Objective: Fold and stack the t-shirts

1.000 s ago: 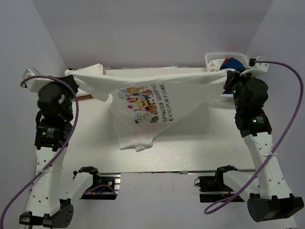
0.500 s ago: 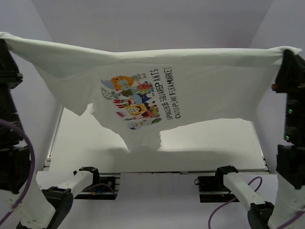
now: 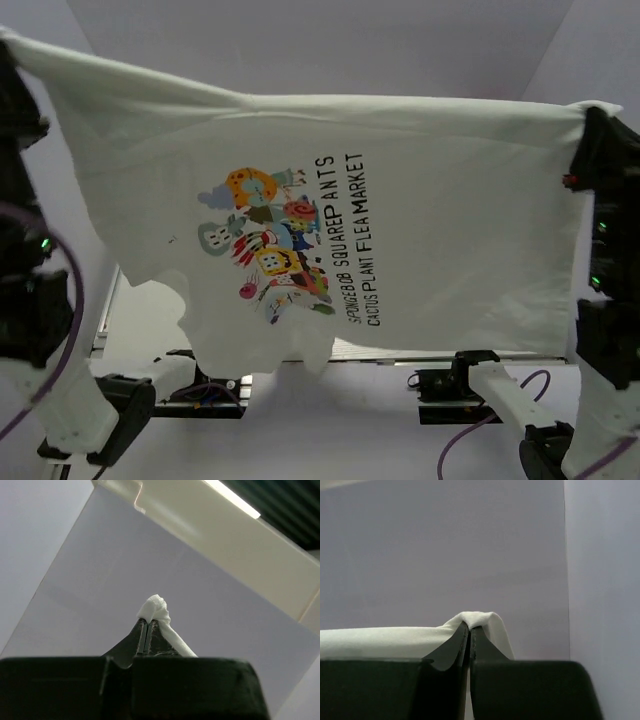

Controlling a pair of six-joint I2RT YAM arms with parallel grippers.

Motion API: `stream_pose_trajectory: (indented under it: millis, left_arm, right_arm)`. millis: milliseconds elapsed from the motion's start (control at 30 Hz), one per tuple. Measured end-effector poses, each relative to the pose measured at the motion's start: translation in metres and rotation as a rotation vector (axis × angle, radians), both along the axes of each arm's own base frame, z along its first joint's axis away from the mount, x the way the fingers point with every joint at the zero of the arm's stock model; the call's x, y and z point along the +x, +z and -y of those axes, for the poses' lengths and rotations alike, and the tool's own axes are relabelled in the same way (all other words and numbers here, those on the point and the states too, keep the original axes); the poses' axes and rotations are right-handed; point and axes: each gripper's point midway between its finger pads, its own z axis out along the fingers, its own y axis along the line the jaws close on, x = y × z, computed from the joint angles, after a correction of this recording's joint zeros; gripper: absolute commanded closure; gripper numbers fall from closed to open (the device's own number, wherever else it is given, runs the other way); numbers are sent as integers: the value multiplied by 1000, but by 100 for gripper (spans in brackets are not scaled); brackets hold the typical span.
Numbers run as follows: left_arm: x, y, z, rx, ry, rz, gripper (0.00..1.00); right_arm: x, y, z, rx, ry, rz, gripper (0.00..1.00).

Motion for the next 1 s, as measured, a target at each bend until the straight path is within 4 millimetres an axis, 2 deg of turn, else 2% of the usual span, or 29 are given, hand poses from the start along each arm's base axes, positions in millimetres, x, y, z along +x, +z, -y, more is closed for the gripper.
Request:
stream_pose_trajectory:
  millis: [67,167,200,267,300,333,400,433,467,500,533,567,600,633,667,700,733,800,900,1000]
  left_arm:
    - [41,-6,5,11,3,-51,100]
    - [138,-34,18,35,0,-182,100]
    - [178,-55,24,46,-5,-244,100]
    - [261,-115,36,74,-15,-400,100]
    - [301,-153,41,90,-21,-482,100]
    - [347,-205,49,111,-33,-591,94]
    - [412,-305,60,149,-56,-779,76]
    - [438,-365,66,170,-74,-887,44]
    - [456,-418,70,190,-90,-980,30]
    - [471,-475,74,203,-110,-1078,22]
    - [482,-527,79,216,-135,-1162,14]
    - [487,-571,82,225,-156,-1245,12]
    - [492,-609,85,231,-174,-1312,5]
    - [493,-642,87,238,-192,-1370,0]
    - [492,-665,89,239,-208,-1413,0]
    - [489,-681,90,236,-222,-1445,0]
    - [484,-692,90,241,-229,-1472,0]
    - [473,-686,91,239,-245,-1468,0]
    - [448,-657,91,241,-256,-1433,0]
    - [426,-609,96,240,-289,-1347,0]
  right_arm:
    - [39,-26,-2,17,-14,-93,100]
    - [109,-89,-10,36,-33,-270,100]
    - [133,-117,-13,40,-38,-341,100]
    - [182,-185,-19,47,-54,-502,100]
    - [203,-222,-22,45,-57,-584,100]
    - [220,-260,-26,42,-59,-668,100]
    - [247,-339,-30,32,-65,-846,100]
    - [258,-376,-32,28,-65,-931,100]
    - [267,-409,-34,27,-66,-1004,89]
    - [277,-439,-36,29,-68,-1072,74]
    - [286,-467,-37,35,-67,-1129,62]
    - [291,-493,-38,37,-66,-1188,51]
    - [295,-516,-39,38,-69,-1246,34]
    - [299,-530,-40,47,-68,-1285,28]
    - [305,-543,-40,49,-64,-1318,24]
    - [312,-553,-43,51,-49,-1348,11]
    - [315,-556,-45,60,-42,-1355,11]
    - [317,-560,-52,58,-6,-1366,11]
    - [317,-557,-55,66,21,-1362,11]
    - [313,-555,-62,71,67,-1359,11]
